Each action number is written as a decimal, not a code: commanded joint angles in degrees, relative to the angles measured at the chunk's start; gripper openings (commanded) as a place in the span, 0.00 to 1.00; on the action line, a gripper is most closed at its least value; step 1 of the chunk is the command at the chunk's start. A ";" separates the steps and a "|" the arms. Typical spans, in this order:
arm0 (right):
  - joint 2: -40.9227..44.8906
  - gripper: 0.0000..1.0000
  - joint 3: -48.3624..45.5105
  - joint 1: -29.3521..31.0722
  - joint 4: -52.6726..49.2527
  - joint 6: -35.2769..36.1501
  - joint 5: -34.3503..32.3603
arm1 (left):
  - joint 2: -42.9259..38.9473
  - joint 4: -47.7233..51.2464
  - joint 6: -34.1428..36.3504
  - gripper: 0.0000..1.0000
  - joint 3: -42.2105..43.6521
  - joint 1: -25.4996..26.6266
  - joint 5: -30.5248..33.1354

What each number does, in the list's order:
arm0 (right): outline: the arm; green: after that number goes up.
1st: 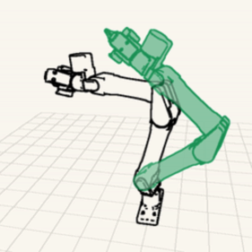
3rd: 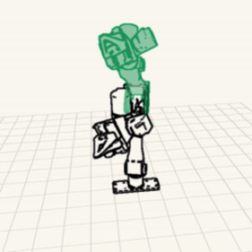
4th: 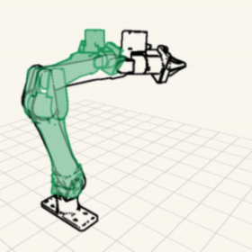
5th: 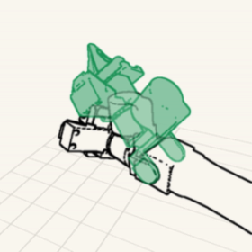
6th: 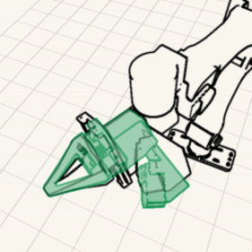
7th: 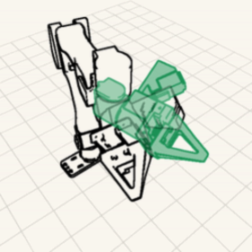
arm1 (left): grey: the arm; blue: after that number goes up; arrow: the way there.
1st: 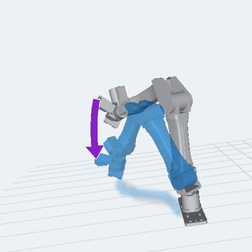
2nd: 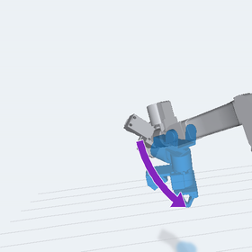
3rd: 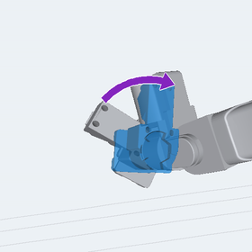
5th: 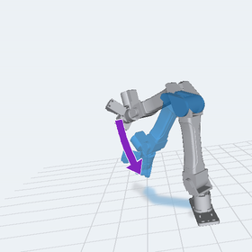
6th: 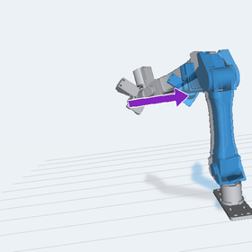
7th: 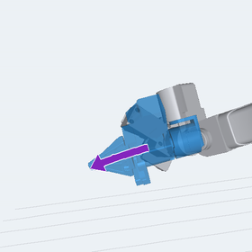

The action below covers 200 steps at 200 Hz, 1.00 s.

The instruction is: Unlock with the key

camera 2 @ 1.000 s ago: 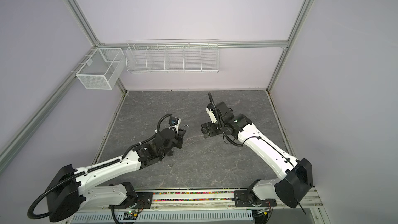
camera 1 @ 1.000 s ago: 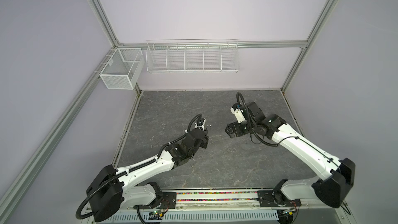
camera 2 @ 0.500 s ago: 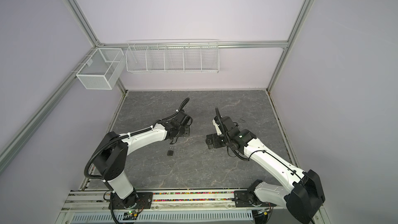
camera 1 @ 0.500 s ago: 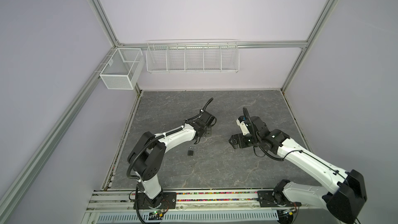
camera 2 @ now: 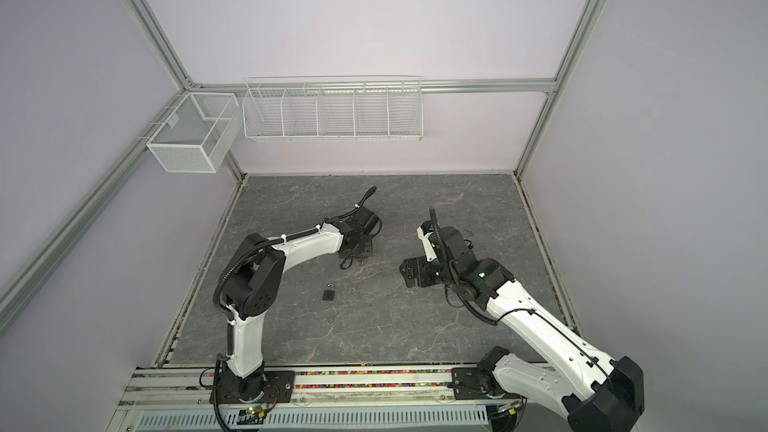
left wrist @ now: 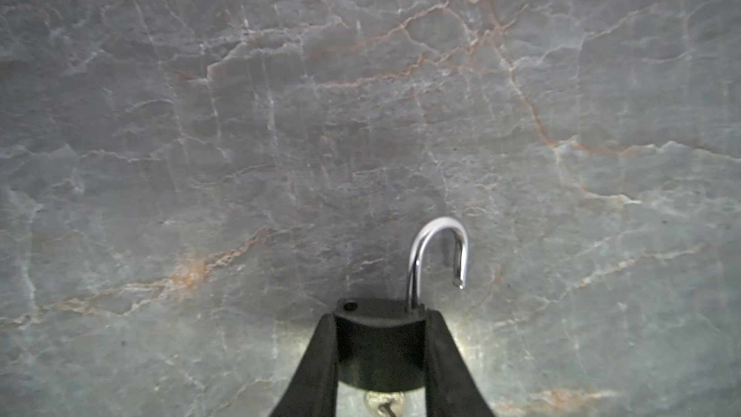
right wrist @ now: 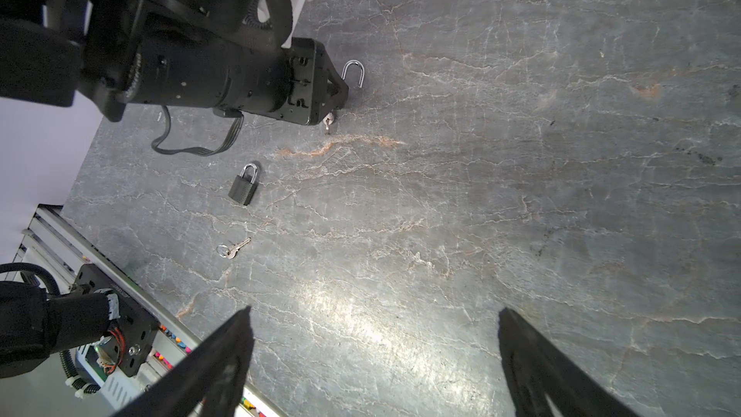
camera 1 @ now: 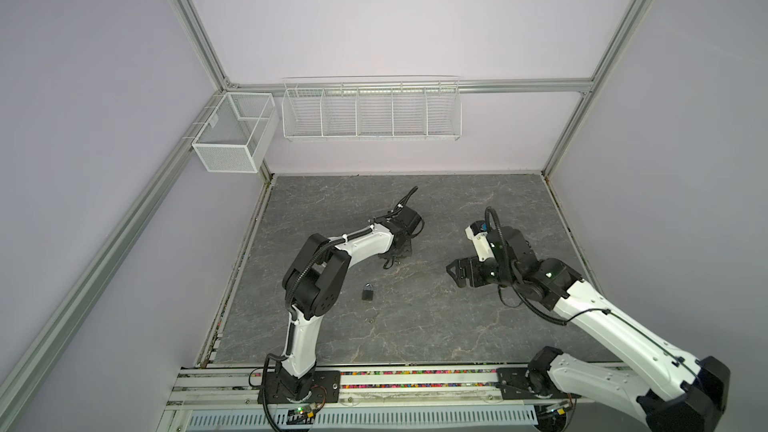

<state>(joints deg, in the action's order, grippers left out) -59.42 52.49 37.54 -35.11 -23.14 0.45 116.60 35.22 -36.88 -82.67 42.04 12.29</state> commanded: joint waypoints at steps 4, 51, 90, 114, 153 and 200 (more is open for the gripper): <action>1.39 0.96 0.91 0.01 -1.40 1.25 -0.11 | 1.98 3.10 -1.45 0.00 -2.95 0.06 -0.14; 1.41 0.96 -1.25 0.05 1.38 0.52 1.43 | 4.07 6.00 -1.51 0.15 -3.33 -0.28 -0.91; -1.30 0.96 -0.46 0.04 2.51 1.50 0.99 | 3.55 5.97 -1.74 0.44 -3.43 -0.38 -2.42; -2.97 0.96 1.18 0.25 2.15 1.65 1.47 | 1.49 6.56 -1.42 0.56 -3.62 -0.68 -1.87; -7.69 0.97 3.06 2.20 2.30 0.01 0.51 | -7.92 5.04 -1.01 0.66 0.84 -2.80 -1.67; -17.75 0.97 9.02 11.59 0.52 -5.17 -5.70 | -28.47 -3.67 -2.15 0.67 16.57 -7.66 -3.47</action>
<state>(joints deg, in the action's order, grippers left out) -72.71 58.33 44.60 -33.61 -24.51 -1.37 96.53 35.62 -38.00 -71.90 36.45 9.98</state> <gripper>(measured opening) 0.969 0.667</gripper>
